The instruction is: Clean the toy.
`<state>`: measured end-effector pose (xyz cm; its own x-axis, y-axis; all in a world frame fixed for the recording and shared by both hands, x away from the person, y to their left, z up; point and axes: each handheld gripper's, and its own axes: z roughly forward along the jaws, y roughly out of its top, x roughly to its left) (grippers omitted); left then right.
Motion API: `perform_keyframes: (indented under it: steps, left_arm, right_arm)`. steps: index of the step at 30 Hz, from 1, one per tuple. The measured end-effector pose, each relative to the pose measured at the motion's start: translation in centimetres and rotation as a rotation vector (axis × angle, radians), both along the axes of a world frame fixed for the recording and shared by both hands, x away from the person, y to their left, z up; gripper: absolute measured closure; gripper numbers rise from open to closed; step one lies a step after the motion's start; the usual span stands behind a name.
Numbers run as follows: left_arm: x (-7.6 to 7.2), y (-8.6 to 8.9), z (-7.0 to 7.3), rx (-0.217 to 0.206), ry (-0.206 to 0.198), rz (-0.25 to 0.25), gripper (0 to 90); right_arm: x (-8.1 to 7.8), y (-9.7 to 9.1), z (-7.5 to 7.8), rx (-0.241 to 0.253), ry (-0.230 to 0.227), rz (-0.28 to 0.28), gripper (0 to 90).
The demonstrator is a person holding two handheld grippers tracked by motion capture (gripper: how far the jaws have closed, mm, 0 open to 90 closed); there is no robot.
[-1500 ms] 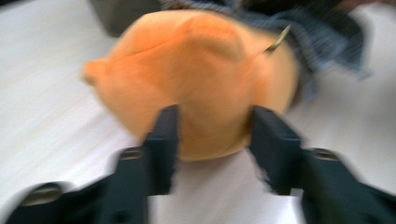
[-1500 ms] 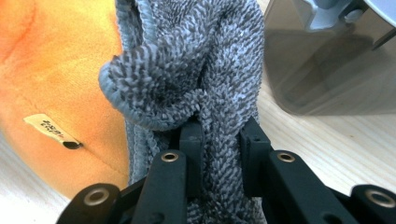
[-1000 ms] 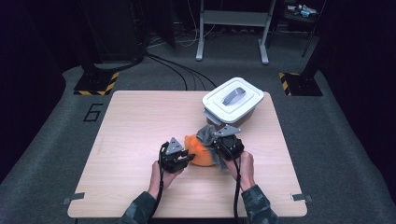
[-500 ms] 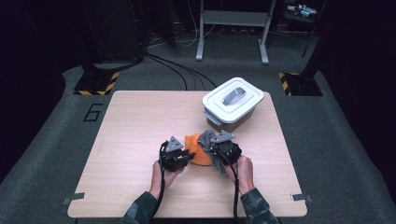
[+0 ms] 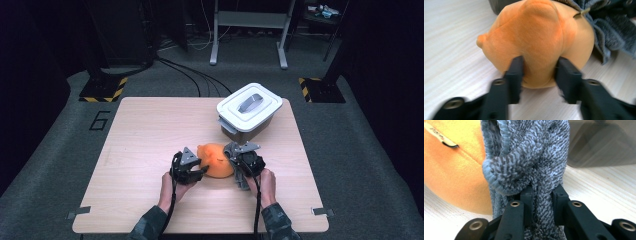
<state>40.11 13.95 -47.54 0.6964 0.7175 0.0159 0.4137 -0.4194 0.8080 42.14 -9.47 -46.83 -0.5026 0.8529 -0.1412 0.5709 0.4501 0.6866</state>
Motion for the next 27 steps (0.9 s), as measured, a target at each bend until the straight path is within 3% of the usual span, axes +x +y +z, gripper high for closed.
perform_keyframes:
  steps: [1, 3, 5, 7, 10, 14, 18, 21, 23, 27]
  left_arm:
    - [0.0, -0.2, 0.1, 0.035, -0.016, 0.008, 41.9]
    - [0.3, -0.4, 0.0, 0.043, -0.017, -0.015, 39.4]
    - [0.5, -0.4, -0.2, 0.027, -0.018, -0.051, 48.8]
    - [0.6, -0.5, -0.3, 0.001, -0.005, -0.036, 63.1]
    - [0.6, -0.2, -0.3, -0.033, 0.013, -0.011, 73.8]
    - [0.5, 0.7, 0.1, -0.083, 0.061, -0.005, 77.0]
    - [0.0, 0.3, 0.6, -0.086, 0.075, -0.004, 77.4]
    - [-0.2, -0.1, 0.5, -0.056, 0.074, 0.0, 77.3]
    - [0.1, 0.3, 0.0, -0.071, 0.083, -0.002, 77.3]
    - [0.3, 0.8, -0.5, -0.105, 0.082, 0.002, 77.4]
  right_arm:
    - [0.1, -0.1, 0.0, -0.01, -0.009, 0.008, 75.9]
    - [0.1, -0.1, 0.1, -0.006, 0.005, 0.002, 75.9]
    - [0.2, -0.1, 0.2, -0.002, -0.003, 0.005, 75.8]
    - [0.2, 0.0, 0.3, 0.001, -0.018, 0.0, 75.8]
    - [-0.2, 0.3, 1.3, -0.009, -0.048, 0.024, 75.7]
    - [-1.2, 1.0, 3.6, 0.011, -0.107, 0.066, 75.7]
    - [-2.9, 3.1, 6.0, 0.025, -0.166, 0.178, 75.6]
    - [-2.9, 5.3, 5.2, -0.042, -0.132, 0.2, 75.6]
    - [-2.5, 5.5, 4.0, -0.084, -0.146, 0.186, 75.8]
    - [-1.8, 3.7, 2.8, -0.065, -0.129, 0.153, 76.0]
